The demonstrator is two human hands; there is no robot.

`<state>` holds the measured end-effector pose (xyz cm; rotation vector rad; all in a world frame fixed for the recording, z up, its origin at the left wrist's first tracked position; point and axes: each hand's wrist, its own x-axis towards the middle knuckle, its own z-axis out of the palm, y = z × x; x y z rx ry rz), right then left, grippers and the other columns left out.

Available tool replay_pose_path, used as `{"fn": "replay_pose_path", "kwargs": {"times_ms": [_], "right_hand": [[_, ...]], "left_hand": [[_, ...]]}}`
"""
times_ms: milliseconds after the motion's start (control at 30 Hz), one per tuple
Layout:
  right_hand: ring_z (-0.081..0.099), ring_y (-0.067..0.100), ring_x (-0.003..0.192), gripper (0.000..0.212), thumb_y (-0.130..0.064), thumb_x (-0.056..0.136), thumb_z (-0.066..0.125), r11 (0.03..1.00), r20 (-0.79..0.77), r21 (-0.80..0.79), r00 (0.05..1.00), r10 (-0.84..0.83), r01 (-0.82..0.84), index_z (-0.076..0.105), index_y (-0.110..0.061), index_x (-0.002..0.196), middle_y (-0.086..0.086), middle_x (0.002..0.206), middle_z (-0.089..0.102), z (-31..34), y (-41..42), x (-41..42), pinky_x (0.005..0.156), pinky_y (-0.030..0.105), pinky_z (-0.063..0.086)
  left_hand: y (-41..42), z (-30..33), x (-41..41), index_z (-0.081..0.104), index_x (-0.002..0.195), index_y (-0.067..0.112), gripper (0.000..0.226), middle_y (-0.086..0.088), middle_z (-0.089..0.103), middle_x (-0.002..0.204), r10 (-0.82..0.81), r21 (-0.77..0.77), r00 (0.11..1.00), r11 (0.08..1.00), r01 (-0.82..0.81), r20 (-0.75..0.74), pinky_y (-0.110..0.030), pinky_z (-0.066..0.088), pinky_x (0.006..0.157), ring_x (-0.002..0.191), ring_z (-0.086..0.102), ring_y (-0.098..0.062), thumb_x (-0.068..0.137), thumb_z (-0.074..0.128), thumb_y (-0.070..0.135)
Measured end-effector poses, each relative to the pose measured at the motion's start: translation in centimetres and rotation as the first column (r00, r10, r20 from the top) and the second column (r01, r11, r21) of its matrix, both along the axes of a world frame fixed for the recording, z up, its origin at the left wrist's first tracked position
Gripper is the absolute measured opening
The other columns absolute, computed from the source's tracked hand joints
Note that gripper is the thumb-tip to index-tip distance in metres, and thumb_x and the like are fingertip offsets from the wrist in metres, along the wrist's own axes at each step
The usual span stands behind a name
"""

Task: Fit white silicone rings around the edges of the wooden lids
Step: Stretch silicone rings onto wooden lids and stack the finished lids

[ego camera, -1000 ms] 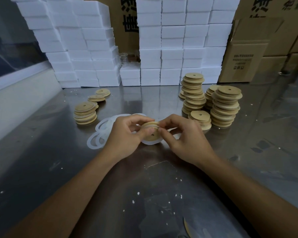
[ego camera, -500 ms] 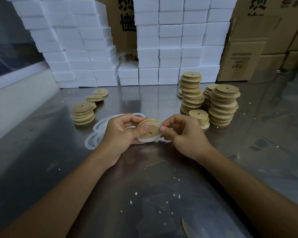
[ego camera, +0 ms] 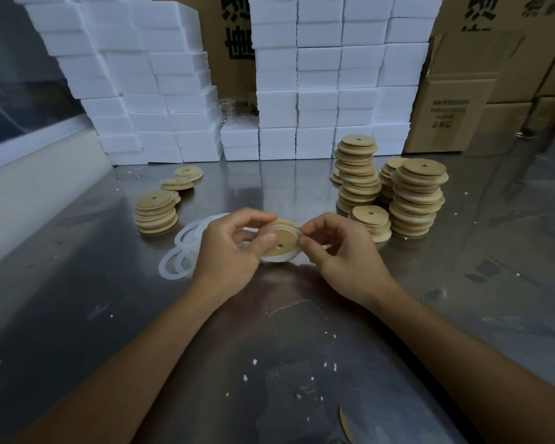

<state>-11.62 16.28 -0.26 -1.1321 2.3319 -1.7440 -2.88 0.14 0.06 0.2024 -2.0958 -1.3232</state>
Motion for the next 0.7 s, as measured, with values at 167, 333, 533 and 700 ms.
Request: {"fn": "replay_pose_path", "kwargs": {"times_ms": [167,333,533,700], "right_hand": [[0.063,-0.001,0.09,0.01,-0.009,0.091,0.066,0.999,-0.256,0.019,0.966,-0.034,0.04,0.067,-0.017,0.097,-0.017,0.087,0.065,0.31,0.3,0.31,0.069,0.011,0.052],[0.064,0.002,0.089,0.009,-0.011,0.091,0.066,0.999,-0.346,-0.002,0.938,-0.033,0.034,0.067,-0.016,0.099,-0.012,0.09,0.068,0.31,0.17,0.43,0.072,0.012,0.052],[0.069,0.001,0.084,0.006,-0.016,0.089,0.072,0.999,-0.148,-0.01,0.988,-0.04,0.039,0.067,-0.016,0.091,-0.013,0.087,0.071,-0.22,0.09,0.06,0.071,0.017,0.056],[0.07,0.006,0.07,0.007,-0.006,0.085,0.075,0.995,0.101,-0.102,0.995,0.001,0.01,0.071,-0.011,0.084,-0.002,0.077,0.074,-0.11,-0.07,-0.36,0.064,0.017,0.054]], "left_hand": [[0.49,0.23,0.13,0.071,0.086,0.032,0.027,0.017,0.071,0.09,0.054,-0.243,0.995,0.967,-0.074,-0.089,-0.014,0.054,0.074,0.084,0.069,-0.002,0.081,0.076,0.006],[0.45,0.1,-0.07,0.069,0.076,0.027,0.02,0.013,0.072,0.086,0.106,-0.18,0.994,0.978,-0.109,-0.026,-0.016,0.056,0.069,0.081,0.068,-0.002,0.082,0.076,0.008],[0.38,-0.11,-0.31,0.068,0.073,0.024,0.021,0.007,0.074,0.086,0.125,-0.033,0.992,0.992,-0.125,0.01,-0.039,0.062,0.071,0.081,0.071,-0.013,0.081,0.076,0.006],[0.36,-0.04,-0.23,0.067,0.072,0.025,0.023,0.011,0.073,0.085,0.117,-0.057,0.993,0.992,-0.116,0.025,-0.037,0.061,0.073,0.08,0.07,-0.007,0.08,0.076,0.006]]}}
